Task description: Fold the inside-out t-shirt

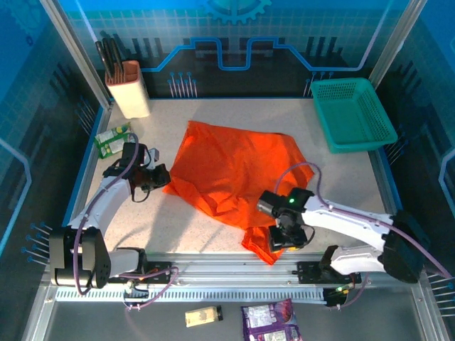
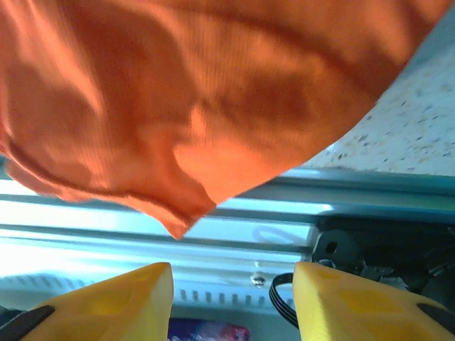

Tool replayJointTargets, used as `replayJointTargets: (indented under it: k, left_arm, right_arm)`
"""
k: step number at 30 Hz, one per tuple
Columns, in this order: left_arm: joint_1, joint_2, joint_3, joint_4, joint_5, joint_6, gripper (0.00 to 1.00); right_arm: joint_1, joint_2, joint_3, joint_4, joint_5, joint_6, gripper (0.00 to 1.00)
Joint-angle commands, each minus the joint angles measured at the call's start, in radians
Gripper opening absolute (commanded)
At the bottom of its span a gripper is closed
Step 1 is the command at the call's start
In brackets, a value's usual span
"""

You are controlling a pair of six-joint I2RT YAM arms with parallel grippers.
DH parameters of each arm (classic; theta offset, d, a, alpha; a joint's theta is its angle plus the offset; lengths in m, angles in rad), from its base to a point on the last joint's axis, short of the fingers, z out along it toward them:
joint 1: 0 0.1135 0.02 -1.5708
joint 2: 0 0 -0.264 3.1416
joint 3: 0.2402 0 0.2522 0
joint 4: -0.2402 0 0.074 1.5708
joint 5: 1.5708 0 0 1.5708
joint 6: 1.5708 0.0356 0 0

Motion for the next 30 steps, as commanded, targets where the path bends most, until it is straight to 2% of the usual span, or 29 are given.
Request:
replayJointTargets:
  k: [1, 7, 12, 16, 23, 27, 30]
  left_arm:
    - [0.009, -0.024, 0.014, -0.018, 0.023, 0.006, 0.0]
    - [0.008, -0.028, 0.003, -0.013, 0.026, -0.003, 0.01]
    - [0.008, -0.033, -0.006, -0.009, 0.022, -0.006, 0.0]
    - [0.009, -0.036, -0.009, -0.011, 0.022, -0.008, 0.01]
    - [0.01, -0.045, -0.013, -0.014, 0.015, -0.009, 0.01]
    - [0.009, -0.046, -0.017, -0.007, 0.018, -0.016, 0.01]
    - [0.009, -0.039, -0.03, 0.015, 0.034, -0.029, 0.01]
  right_arm:
    - [-0.032, -0.049, -0.054, 0.049, 0.046, 0.125, 0.48]
    - [-0.092, -0.099, -0.232, 0.214, -0.027, 0.203, 0.46]
    - [-0.184, -0.115, -0.285, 0.278, 0.018, 0.215, 0.46]
    - [-0.256, -0.136, -0.347, 0.42, -0.042, 0.226, 0.45]
    - [-0.305, -0.155, -0.368, 0.437, -0.02, 0.22, 0.42]
    - [-0.324, -0.187, -0.375, 0.45, 0.006, 0.209, 0.33]
    - [-0.402, -0.173, -0.385, 0.505, 0.011, 0.159, 0.25]
